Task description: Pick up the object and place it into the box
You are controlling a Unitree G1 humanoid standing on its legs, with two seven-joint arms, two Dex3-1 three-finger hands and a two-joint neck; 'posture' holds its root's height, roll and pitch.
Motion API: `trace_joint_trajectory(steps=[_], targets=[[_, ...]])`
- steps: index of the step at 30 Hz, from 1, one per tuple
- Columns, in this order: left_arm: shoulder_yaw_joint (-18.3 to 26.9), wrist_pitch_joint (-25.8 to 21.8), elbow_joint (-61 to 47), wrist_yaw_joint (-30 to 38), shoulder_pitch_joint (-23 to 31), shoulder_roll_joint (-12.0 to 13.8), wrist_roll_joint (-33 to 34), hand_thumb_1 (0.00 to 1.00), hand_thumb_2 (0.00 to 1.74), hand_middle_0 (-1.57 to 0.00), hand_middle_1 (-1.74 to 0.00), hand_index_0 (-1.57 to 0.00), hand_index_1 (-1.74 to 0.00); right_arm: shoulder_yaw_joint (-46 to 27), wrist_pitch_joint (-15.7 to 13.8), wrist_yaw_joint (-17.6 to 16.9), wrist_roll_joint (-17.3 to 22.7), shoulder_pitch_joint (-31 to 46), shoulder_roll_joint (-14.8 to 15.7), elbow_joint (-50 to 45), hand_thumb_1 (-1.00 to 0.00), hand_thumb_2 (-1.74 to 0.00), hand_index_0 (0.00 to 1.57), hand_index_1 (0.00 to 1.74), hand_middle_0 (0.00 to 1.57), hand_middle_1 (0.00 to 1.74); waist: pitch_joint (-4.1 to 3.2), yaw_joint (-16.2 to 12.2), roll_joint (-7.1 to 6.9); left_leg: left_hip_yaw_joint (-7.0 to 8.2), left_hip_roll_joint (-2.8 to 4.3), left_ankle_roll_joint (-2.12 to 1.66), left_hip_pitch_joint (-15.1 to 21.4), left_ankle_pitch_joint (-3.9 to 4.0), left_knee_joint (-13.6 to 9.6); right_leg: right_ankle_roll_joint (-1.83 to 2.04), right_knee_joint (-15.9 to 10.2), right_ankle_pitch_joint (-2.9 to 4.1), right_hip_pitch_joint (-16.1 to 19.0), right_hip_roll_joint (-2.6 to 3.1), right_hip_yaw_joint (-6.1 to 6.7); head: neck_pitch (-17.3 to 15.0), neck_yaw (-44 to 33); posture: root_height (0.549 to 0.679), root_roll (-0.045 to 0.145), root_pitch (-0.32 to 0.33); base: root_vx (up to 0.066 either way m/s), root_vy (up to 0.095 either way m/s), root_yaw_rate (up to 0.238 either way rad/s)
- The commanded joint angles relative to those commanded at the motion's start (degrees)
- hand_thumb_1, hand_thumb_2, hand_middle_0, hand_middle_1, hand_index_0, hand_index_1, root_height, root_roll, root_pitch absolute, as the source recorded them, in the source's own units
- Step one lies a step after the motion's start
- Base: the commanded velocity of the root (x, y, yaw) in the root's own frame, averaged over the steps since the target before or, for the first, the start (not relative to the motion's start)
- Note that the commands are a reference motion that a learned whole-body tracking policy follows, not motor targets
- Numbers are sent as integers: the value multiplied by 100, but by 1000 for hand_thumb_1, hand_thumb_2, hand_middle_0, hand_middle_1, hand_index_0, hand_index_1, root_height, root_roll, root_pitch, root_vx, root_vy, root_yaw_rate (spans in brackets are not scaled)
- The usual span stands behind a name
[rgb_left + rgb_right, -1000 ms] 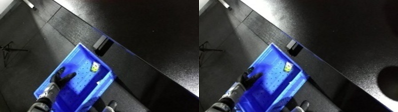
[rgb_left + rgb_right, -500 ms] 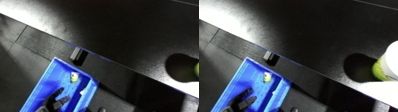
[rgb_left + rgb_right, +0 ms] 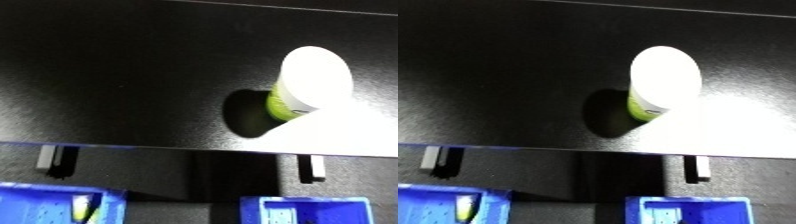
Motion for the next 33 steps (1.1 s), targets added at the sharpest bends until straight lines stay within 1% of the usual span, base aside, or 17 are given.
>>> trace_joint_trajectory(steps=[2,4,7,10,11,12,15,17,19,21,22,25,26,28,30,32,33], targets=[[-17,-34,-43,-38,60,-11,-56,0,0,0,0,0,0,-8,-2,25,-39,3,-22,0,0,0,0,0,0,0,-7,-16,13,19,16,21,9,-39,41,-14,45,-22,-8,11,15,32,207,618,24,-8,6,23,-135],[-33,-49,-84,-51,110,-15,-110,0,0,0,0,0,0,-14,-18,51,-52,1,-46,5,0,0,0,0,0,0,-15,-23,25,33,24,35,6,-70,76,-26,78,-38,-20,21,24,27,431,617,24,-8,-2,9,-88],[-55,-50,-125,-55,158,-8,-126,0,0,0,0,0,0,-21,-37,92,-70,-13,-88,-14,0,0,0,0,0,0,-20,-30,44,44,27,38,9,-94,92,-41,100,-57,-16,35,30,31,607,617,25,-8,-7,-1,-42],[-61,-53,-194,-39,194,6,-90,0,0,0,0,0,0,5,49,190,-169,-15,-156,-174,0,0,0,0,0,0,-13,-49,55,54,29,32,32,-93,60,-55,89,-67,0,57,36,-4,666,618,26,-5,-14,-4,-29],[-64,-49,-243,-18,207,14,-82,0,0,0,0,0,0,33,121,238,-229,-13,-191,-290,0,0,0,0,0,0,-8,-56,54,58,30,27,38,-89,45,-59,78,-67,5,64,38,-34,668,618,27,-4,-27,-7,-28],[-71,-40,-323,25,228,27,-83,0,0,0,0,0,0,87,227,289,-288,0,-241,-480,0,0,0,0,0,0,-4,-63,49,60,28,21,40,-83,27,-62,63,-64,4,71,40,-179,676,618,27,-2,-44,-11,-26],[-102,-1,-604,169,343,106,-124,0,0,0,0,0,0,300,629,478,-425,174,-442,-1307,0,0,0,0,0,0,4,-98,6,48,27,9,27,-71,-5,-67,26,-53,-5,83,48,-336,682,619,27,4,-42,-17,-38],[-96,10,-703,202,426,194,-144,0,0,0,0,0,0,437,883,710,-477,382,-599,-1905,0,0,0,0,0,0,4,-128,-39,38,35,12,18,-60,-26,-65,12,-50,-12,84,47,-452,675,620,27,8,-41,-25,-56],[-63,14,-689,163,466,298,-164,0,0,0,0,0,0,554,1092,1073,-565,565,-792,-2373,0,0,0,0,0,0,4,-157,-94,37,53,9,14,-41,-58,-61,-7,-50,-13,81,38,-578,649,620,27,11,-38,-24,-70],[-29,5,-605,92,474,386,-174,0,0,0,0,0,0,629,1240,1423,-676,684,-1001,-2705,0,0,0,0,0,0,4,-183,-147,36,76,-4,12,-27,-79,-61,-26,-51,-6,71,22,-636,614,621,27,12,-24,-20,-59],[-16,0,-566,66,480,423,-167,0,0,0,0,0,0,649,1293,1518,-746,731,-1109,-2849,0,0,0,0,0,0,4,-193,-171,33,87,-11,11,-25,-80,-63,-29,-53,-2,64,15,-652,577,621,27,12,-6,-26,-35],[19,6,-514,63,516,524,-112,0,0,0,0,0,0,616,1535,1640,-877,841,-1432,-3413,0,0,0,0,0,0,4,-231,-238,31,120,-34,24,-18,-89,-70,-40,-61,21,53,0,-625,377,621,27,12,-1,-33,-21],[28,14,-513,83,534,559,-109,0,0,0,0,0,0,582,1664,1726,-865,882,-1554,-3671,0,0,0,0,0,0,4,-250,-263,36,132,-45,36,-14,-103,-73,-51,-64,32,54,-4,-622,288,622,27,12,-1,-32,-38],[50,15,-474,87,569,610,-131,0,0,0,0,0,0,490,1948,2050,-697,960,-1778,-4208,0,0,0,0,0,0,4,-289,-306,49,151,-66,64,-2,-142,-76,-78,-69,58,59,-10,-648,174,622,27,12,0,-21,-48],[63,-22,-378,35,609,647,-168,0,0,0,0,0,0,375,2200,2490,-346,1021,-1952,-4776,0,0,0,0,0,0,2,-326,-342,65,174,-90,94,9,-177,-74,-103,-75,82,64,-12,-657,59,623,27,12,9,-10,-59],[75,-69,-258,-46,645,669,-182,0,0,0,0,0,0,249,2351,2889,47,1058,-2031,-5308,0,0,0,0,0,0,-16,-353,-364,78,195,-111,110,14,-194,-66,-117,-82,99,69,-11,-681,-10,624,27,11,21,-4,-58],[79,-94,-192,-87,660,674,-185,0,0,0,0,0,0,178,2378,3056,257,1066,-2048,-5570,0,0,0,0,0,0,-29,-367,-371,87,208,-123,113,15,-197,-61,-120,-86,103,72,-9,-687,-53,624,27,11,27,1,-60]])
